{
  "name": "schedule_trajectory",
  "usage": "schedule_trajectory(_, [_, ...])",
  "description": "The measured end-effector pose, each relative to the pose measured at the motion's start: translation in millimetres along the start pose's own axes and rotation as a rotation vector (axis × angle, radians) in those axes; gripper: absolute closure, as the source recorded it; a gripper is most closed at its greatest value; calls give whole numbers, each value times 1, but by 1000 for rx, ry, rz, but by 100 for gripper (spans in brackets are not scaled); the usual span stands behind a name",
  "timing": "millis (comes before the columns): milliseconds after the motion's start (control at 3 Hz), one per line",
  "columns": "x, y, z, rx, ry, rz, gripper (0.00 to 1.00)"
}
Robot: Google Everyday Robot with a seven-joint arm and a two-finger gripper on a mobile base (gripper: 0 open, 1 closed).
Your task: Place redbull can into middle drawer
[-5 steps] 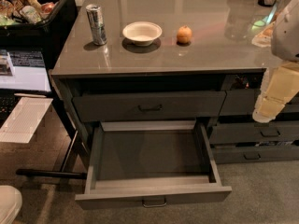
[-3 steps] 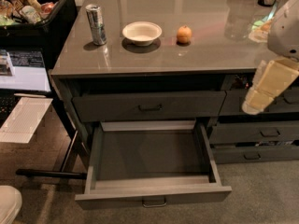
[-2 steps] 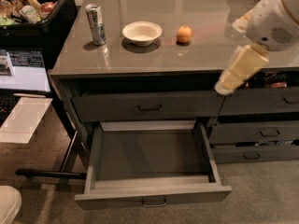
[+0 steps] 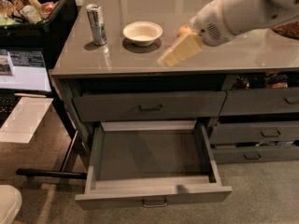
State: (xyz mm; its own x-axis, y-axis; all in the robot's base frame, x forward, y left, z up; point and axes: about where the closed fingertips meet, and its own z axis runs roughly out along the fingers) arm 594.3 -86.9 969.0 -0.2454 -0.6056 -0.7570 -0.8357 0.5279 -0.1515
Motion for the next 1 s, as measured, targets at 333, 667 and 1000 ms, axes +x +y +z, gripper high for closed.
schedule_trajectory(333, [-20, -11, 1, 51, -63, -2, 0])
schedule_trajectory(667, [-20, -12, 0, 53, -62, -2, 0])
schedule_trajectory(1000, [-19, -15, 8, 75, -134, 47, 0])
